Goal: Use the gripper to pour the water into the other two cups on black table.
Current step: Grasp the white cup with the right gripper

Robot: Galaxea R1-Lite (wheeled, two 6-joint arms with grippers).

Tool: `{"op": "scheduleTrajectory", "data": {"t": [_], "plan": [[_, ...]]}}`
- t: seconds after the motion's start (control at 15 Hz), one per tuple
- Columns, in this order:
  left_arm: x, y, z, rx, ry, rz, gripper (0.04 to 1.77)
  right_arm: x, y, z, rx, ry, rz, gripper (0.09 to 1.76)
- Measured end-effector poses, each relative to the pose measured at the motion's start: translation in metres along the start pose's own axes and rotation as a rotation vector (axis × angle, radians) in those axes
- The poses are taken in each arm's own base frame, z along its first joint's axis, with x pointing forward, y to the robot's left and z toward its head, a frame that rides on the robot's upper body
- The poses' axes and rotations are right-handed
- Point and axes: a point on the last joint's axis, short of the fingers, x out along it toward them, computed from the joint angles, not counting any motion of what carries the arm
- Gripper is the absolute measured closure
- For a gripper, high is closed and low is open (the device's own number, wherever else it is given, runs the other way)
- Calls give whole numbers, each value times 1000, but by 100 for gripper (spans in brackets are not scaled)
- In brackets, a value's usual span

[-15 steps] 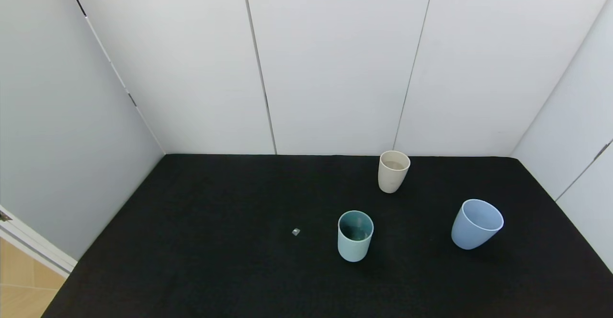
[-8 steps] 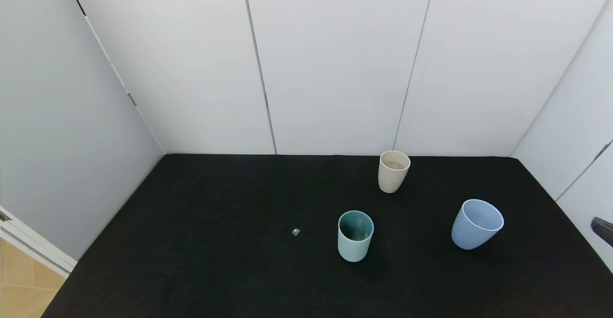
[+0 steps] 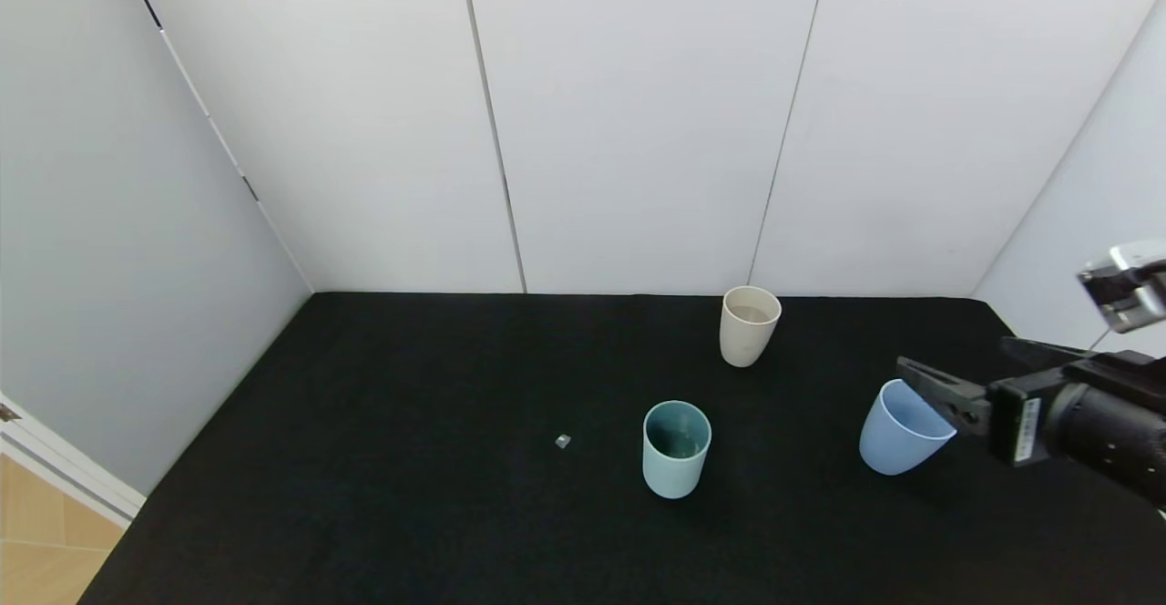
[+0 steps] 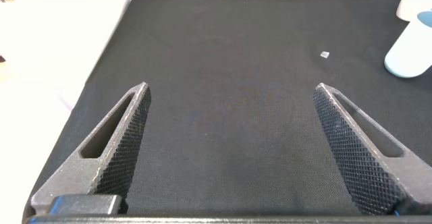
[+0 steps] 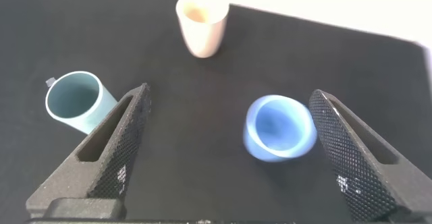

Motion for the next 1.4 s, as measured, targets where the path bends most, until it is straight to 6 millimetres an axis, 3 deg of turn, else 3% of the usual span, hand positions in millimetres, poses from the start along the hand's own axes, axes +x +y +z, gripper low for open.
{"op": "scheduleTrajectory", "data": {"t": [0.53,1.4], "plan": [[0,0,0,0,0,0,9,100,36,-37,-20,70,-7,14],[0,0,0,0,0,0,9,211,49,-67,-22,122,-38,14]]}}
